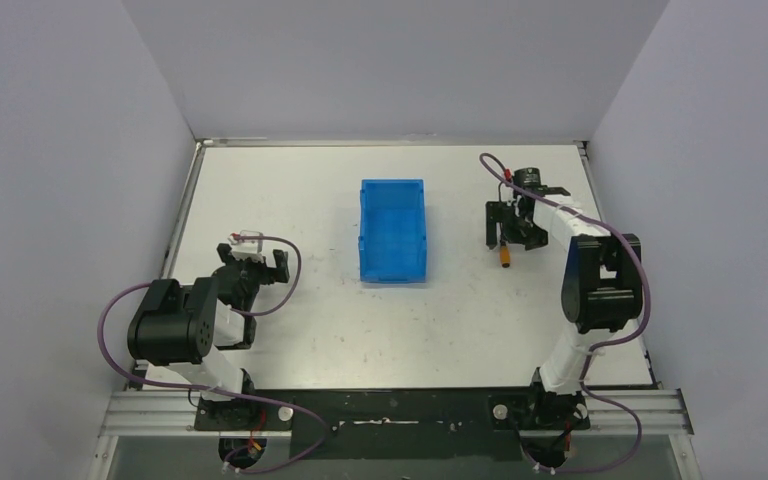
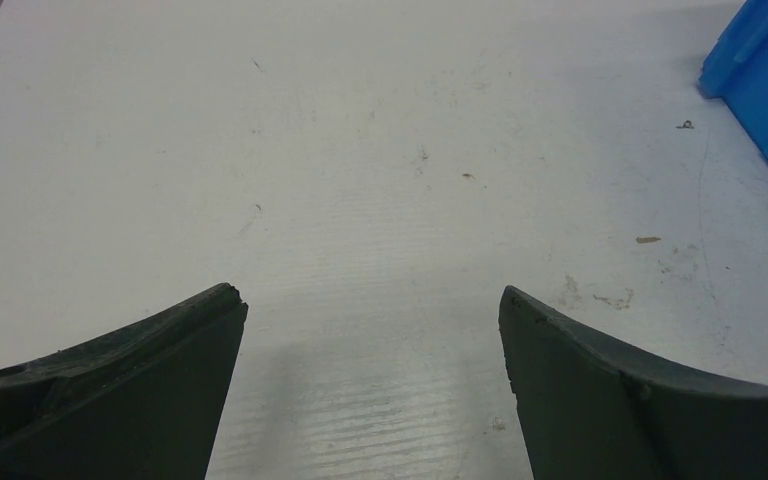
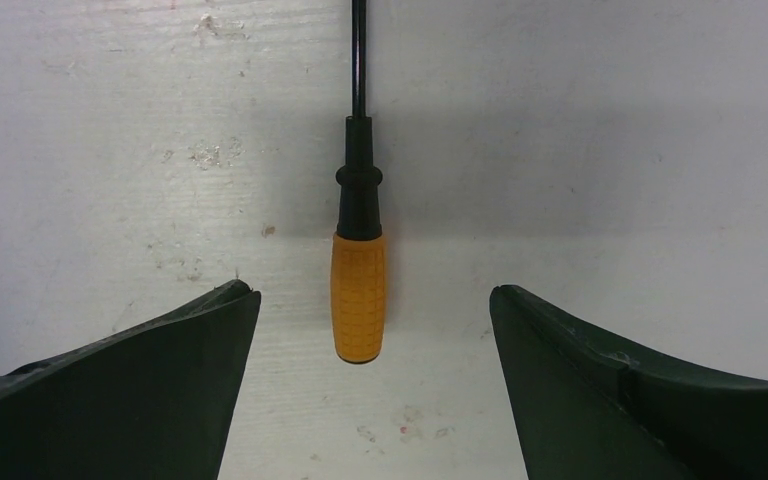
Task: Put the screwdriver in the bin
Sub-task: Pick up the screwdriver from the center of the board.
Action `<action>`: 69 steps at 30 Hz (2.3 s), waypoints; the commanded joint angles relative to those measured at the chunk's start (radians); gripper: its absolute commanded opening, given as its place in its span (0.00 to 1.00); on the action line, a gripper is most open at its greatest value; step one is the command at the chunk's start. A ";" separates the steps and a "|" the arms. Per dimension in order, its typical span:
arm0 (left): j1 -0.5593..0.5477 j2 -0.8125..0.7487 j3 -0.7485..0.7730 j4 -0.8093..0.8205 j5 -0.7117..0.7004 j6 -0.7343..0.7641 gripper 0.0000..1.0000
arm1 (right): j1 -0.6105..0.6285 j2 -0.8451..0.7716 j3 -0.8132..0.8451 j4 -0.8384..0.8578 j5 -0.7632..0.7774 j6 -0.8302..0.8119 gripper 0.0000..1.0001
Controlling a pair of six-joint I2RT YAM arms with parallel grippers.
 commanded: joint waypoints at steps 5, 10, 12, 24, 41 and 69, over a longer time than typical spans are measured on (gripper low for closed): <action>0.003 -0.022 0.009 0.032 -0.005 -0.002 0.97 | -0.013 0.041 -0.013 0.071 -0.011 0.017 0.86; 0.002 -0.019 0.010 0.041 -0.004 -0.003 0.97 | -0.013 0.050 -0.023 0.076 -0.011 0.020 0.84; 0.003 -0.018 0.007 0.044 -0.004 -0.002 0.97 | -0.013 0.053 -0.026 0.077 -0.011 0.022 0.81; 0.003 -0.020 0.002 0.049 -0.007 -0.002 0.97 | -0.017 0.088 -0.028 0.062 -0.035 0.033 0.52; 0.003 -0.029 -0.005 0.046 -0.013 -0.003 0.97 | -0.020 0.068 0.006 0.018 0.000 0.031 0.00; 0.002 -0.031 0.000 0.032 -0.012 -0.002 0.97 | 0.055 -0.096 0.340 -0.282 0.096 0.098 0.00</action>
